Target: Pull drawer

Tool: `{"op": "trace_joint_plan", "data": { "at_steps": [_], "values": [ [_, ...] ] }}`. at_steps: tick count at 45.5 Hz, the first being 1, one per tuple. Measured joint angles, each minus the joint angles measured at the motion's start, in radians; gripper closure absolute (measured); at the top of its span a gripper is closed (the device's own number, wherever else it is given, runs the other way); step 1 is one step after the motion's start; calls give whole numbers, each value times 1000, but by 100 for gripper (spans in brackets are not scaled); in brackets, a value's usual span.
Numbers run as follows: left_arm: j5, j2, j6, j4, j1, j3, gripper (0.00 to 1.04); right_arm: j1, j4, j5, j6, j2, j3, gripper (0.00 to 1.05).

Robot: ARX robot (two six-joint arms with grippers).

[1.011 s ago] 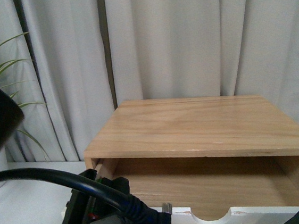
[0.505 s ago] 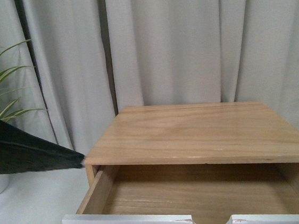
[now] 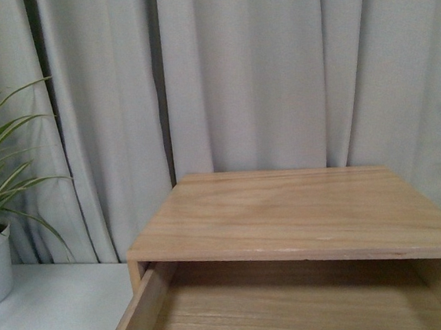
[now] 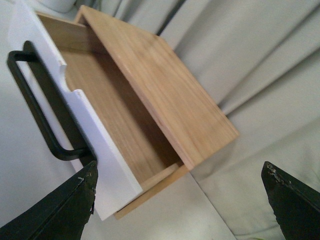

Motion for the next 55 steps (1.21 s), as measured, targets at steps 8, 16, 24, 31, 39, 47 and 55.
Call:
{"op": "trace_joint_plan", "data": {
  "at_steps": [8, 16, 24, 31, 39, 47, 55],
  "values": [
    [-119, -104, -144, 1, 28, -18, 6, -114, 65, -13, 142, -80, -33, 9],
    [-187, -132, -288, -2, 62, -47, 6, -187, 62, 16, 262, -143, -59, 9],
    [-308, -161, -467, -10, 48, -76, 6, -234, 42, 57, 363, -188, -66, 9],
    [-309, -163, -496, -10, 48, -76, 6, -235, 42, 57, 377, -189, -66, 9],
    [-524, -163, -568, -60, -19, -73, 17, -100, -88, 461, 665, -335, -96, 34],
    [-563, -203, -660, -82, 89, -96, 58, 87, -123, 676, 801, -422, -141, 75],
    [-531, -225, -674, -81, 149, -123, 101, 216, -137, 804, 815, -470, -167, 103]
  ]
}}
